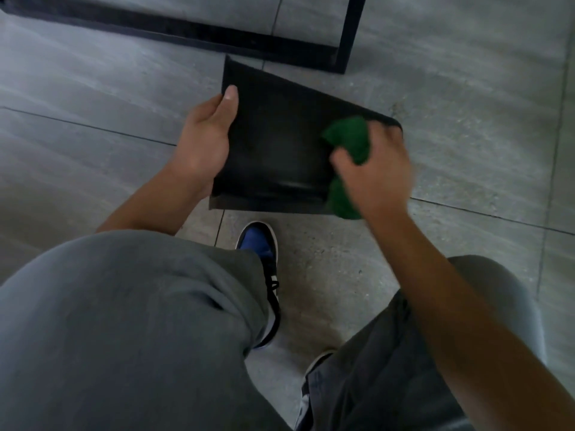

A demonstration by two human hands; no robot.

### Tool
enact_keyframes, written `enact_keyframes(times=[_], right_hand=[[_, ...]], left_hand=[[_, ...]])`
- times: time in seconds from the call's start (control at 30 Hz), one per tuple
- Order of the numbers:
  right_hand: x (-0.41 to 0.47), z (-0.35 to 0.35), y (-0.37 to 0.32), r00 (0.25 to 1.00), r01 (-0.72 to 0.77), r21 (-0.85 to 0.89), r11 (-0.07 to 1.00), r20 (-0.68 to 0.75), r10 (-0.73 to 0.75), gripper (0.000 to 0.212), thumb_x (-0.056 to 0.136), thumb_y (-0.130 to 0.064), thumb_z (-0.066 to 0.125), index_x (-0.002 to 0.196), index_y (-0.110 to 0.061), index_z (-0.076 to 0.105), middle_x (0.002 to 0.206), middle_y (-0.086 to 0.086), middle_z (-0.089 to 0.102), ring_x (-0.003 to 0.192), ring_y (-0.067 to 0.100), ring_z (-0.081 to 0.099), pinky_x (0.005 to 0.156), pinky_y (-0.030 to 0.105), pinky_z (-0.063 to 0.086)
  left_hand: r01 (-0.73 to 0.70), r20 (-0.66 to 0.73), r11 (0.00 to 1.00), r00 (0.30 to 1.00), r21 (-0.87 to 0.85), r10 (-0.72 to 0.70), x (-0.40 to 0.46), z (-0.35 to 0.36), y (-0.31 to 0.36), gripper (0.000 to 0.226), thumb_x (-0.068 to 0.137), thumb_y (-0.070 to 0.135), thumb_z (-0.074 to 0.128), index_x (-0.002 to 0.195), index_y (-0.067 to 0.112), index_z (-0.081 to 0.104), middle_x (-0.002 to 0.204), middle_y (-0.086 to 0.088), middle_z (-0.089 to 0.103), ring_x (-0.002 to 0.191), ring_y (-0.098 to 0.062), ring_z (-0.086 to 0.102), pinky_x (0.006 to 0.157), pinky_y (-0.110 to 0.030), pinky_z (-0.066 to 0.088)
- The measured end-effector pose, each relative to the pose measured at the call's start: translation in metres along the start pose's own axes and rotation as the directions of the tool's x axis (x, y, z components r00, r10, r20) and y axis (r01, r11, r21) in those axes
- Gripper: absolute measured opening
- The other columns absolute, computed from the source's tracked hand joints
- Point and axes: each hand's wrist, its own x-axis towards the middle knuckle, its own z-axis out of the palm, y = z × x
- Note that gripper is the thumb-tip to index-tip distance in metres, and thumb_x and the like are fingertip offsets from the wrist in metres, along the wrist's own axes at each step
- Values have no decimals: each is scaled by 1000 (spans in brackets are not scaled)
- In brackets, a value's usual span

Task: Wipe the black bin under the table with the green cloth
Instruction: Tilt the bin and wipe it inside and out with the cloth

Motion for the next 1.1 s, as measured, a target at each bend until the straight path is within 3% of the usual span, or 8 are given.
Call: enact_keyframes(times=[0.13, 0.27, 0.37, 0.57, 0.77, 0.93, 1.0, 1.1], right_hand=[[9, -22, 50, 961, -273, -62, 960, 20, 275, 49, 91, -44, 61, 127, -12, 58, 120, 15, 59, 101, 37, 62, 75, 35, 46], [-13, -13, -6, 1000, -13, 81, 997, 15, 12, 46, 84, -50, 62, 122, -24, 60, 105, 0, 59, 82, 17, 57, 58, 19, 30], [-19, -9, -19, 990, 108, 127, 986, 72, -118, 44, 81, -53, 61, 119, -29, 61, 100, -6, 54, 77, 11, 52, 58, 18, 30], [35, -40, 88, 887, -437, 16, 899, 172, 428, 42, 92, -43, 61, 125, -17, 60, 120, 16, 67, 96, 27, 60, 80, 34, 46], [17, -16, 2, 991, -96, 28, 995, 92, 93, 51, 87, -51, 59, 129, -22, 56, 119, 10, 59, 93, 27, 58, 67, 28, 38], [-28, -15, -71, 950, 240, 255, 937, 138, -281, 46, 84, -48, 67, 123, -25, 63, 108, -3, 57, 84, 10, 56, 65, 17, 38], [-27, -25, -63, 927, 186, 368, 911, 243, -287, 35, 80, -48, 69, 110, -31, 67, 97, -9, 64, 81, 5, 61, 69, 19, 45], [5, -48, -20, 942, -134, 450, 883, 334, -28, 20, 71, -50, 70, 87, -39, 71, 80, -15, 74, 73, 0, 69, 65, 24, 53]], left_hand=[[-17, 47, 1000, 999, 24, 16, 6, 11, 9, 34, 110, 40, 42, 116, 21, 70, 107, 2, 79, 101, -15, 76, 83, -30, 62], [-39, 41, 998, 998, 46, 38, 9, 17, 12, 34, 109, 41, 44, 115, 21, 71, 109, -2, 79, 105, -19, 74, 96, -43, 59], [-43, 25, 999, 999, 20, 43, 4, 18, 10, 31, 110, 36, 43, 106, 23, 71, 99, 6, 81, 99, -16, 76, 85, -33, 63], [-30, 32, 998, 999, 58, 28, 3, 12, 8, 28, 110, 42, 43, 109, 29, 68, 99, 16, 79, 95, -6, 75, 78, -21, 61], [-53, 44, 998, 998, 37, 51, 5, 15, 8, 31, 109, 42, 44, 115, 25, 69, 106, 6, 80, 101, -14, 75, 87, -33, 62], [-104, 68, 994, 992, 19, 103, 1, 15, 10, 43, 112, 32, 38, 123, 2, 67, 119, -16, 74, 115, -28, 71, 104, -49, 53], [-92, 85, 995, 992, 43, 88, -2, 10, 8, 41, 112, 34, 38, 115, 9, 71, 112, -11, 77, 111, -27, 72, 102, -48, 55], [-85, 114, 993, 991, 83, 75, -3, 5, 6, 38, 111, 40, 39, 106, 23, 73, 103, 0, 80, 103, -20, 75, 89, -37, 61]])
